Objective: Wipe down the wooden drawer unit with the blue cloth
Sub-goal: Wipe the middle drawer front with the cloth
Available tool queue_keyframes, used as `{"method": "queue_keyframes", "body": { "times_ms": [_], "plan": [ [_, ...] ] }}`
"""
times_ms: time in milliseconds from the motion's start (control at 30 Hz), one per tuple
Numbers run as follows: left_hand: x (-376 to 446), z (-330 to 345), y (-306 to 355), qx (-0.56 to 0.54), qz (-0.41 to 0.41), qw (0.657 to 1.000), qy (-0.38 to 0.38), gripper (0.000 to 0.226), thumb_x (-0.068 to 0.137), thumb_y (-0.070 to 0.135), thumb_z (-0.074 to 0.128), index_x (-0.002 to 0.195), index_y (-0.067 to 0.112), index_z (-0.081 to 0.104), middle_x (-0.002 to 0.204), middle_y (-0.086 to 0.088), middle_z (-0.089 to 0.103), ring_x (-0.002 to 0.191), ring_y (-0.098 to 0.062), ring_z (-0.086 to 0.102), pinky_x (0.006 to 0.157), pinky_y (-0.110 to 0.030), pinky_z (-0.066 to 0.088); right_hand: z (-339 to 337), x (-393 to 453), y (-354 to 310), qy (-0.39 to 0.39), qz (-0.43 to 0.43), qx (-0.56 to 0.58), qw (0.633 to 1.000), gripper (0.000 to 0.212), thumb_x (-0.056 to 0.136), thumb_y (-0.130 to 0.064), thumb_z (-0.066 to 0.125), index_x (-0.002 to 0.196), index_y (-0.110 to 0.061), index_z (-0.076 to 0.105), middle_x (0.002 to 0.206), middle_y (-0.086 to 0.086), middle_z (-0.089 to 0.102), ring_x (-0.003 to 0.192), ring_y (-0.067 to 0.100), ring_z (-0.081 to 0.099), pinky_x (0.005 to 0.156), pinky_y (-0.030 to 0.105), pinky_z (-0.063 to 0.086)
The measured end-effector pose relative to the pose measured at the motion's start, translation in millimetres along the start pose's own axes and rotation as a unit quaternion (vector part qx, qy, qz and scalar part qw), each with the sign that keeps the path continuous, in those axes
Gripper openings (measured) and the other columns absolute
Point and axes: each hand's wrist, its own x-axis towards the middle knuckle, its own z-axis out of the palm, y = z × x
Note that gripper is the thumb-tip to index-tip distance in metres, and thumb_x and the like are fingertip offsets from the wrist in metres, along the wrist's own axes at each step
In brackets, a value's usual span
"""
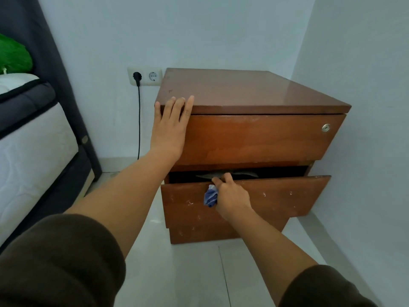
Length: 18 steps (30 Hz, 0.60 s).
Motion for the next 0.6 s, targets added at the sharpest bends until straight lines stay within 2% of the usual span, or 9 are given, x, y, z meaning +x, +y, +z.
{"method": "queue_keyframes", "body": {
  "times_ms": [100,200,233,300,367,433,467,567,600],
  "plan": [
    [-15.2,-2.9,-9.9,-0.063,0.021,0.998,0.023,0.096,0.081,0.004,0.066,0.151,0.016,0.001,0.157,-0.007,0.011,0.146,-0.026,0.003,0.117,-0.046,0.007,-18.7,-3.3,2.2,-0.025,-0.003,-0.011,1.000,0.053,0.092,-0.012,0.057,0.141,-0.021,0.040,0.138,0.010,0.038,0.109,0.034,0.056,0.080,0.039,0.048],
    [-53.8,5.6,-15.9,-0.192,-0.037,0.978,0.075,0.075,0.083,-0.006,0.059,0.147,0.016,0.026,0.153,-0.009,0.025,0.141,-0.027,0.024,0.114,-0.043,0.026,-43.9,-6.0,-3.3,-0.004,-0.017,-0.018,1.000,0.038,0.095,-0.010,0.052,0.132,-0.015,0.047,0.118,0.014,0.059,0.103,0.034,0.059,0.072,0.038,0.044],
    [-67.5,9.1,-14.3,-0.256,-0.092,0.961,0.055,0.065,0.088,-0.004,0.055,0.144,0.018,0.032,0.150,-0.008,0.030,0.136,-0.025,0.033,0.111,-0.040,0.033,-51.9,-6.1,-6.8,0.020,-0.028,-0.027,0.999,0.033,0.095,-0.010,0.051,0.128,-0.014,0.048,0.113,0.014,0.062,0.100,0.034,0.060,0.069,0.037,0.043],
    [-89.1,19.1,-9.8,-0.368,-0.220,0.902,-0.050,0.045,0.095,0.003,0.046,0.138,0.018,0.042,0.142,-0.006,0.043,0.125,-0.022,0.047,0.103,-0.032,0.040,-62.6,-4.9,-20.1,0.087,-0.061,-0.047,0.993,0.025,0.094,-0.014,0.054,0.119,-0.015,0.052,0.108,0.012,0.064,0.096,0.033,0.061,0.067,0.035,0.043],
    [-105.2,32.1,-7.8,-0.434,-0.348,0.819,-0.138,0.034,0.098,0.009,0.043,0.131,0.015,0.051,0.131,-0.007,0.055,0.116,-0.024,0.054,0.094,-0.028,0.043,-63.9,-2.0,-39.1,0.136,-0.100,-0.049,0.984,0.022,0.093,-0.018,0.057,0.115,-0.016,0.053,0.107,0.008,0.064,0.096,0.031,0.061,0.069,0.034,0.046],
    [-116.6,39.6,-8.5,-0.488,-0.434,0.741,-0.159,0.031,0.099,0.014,0.043,0.127,0.016,0.055,0.126,-0.004,0.059,0.115,-0.024,0.054,0.093,-0.029,0.043,-58.2,1.0,-59.6,0.146,-0.132,-0.055,0.979,0.025,0.092,-0.018,0.060,0.116,-0.016,0.053,0.108,0.007,0.063,0.097,0.029,0.061,0.072,0.034,0.047],
    [-119.6,41.5,-9.0,-0.505,-0.450,0.719,-0.160,0.032,0.099,0.013,0.042,0.128,0.017,0.054,0.127,-0.004,0.059,0.116,-0.024,0.054,0.096,-0.031,0.043,-54.0,2.4,-69.2,0.144,-0.145,-0.063,0.977,0.027,0.092,-0.018,0.060,0.118,-0.016,0.052,0.110,0.007,0.063,0.099,0.029,0.060,0.074,0.035,0.048],
    [-122.9,39.5,-14.2,-0.515,-0.425,0.722,-0.180,0.038,0.099,0.010,0.040,0.136,0.018,0.046,0.131,-0.007,0.055,0.118,-0.026,0.052,0.090,-0.028,0.044,-35.1,9.4,-92.4,0.139,-0.184,-0.093,0.969,0.028,0.093,-0.016,0.057,0.120,-0.014,0.051,0.116,0.008,0.061,0.106,0.028,0.057,0.078,0.036,0.048],
    [-123.4,37.9,-16.9,-0.536,-0.416,0.711,-0.185,0.041,0.099,0.006,0.040,0.138,0.018,0.042,0.132,-0.006,0.054,0.118,-0.026,0.053,0.089,-0.027,0.044,-28.2,12.0,-97.6,0.132,-0.191,-0.098,0.968,0.028,0.093,-0.016,0.057,0.120,-0.014,0.051,0.117,0.008,0.060,0.107,0.028,0.056,0.079,0.036,0.047]
  ]
}}
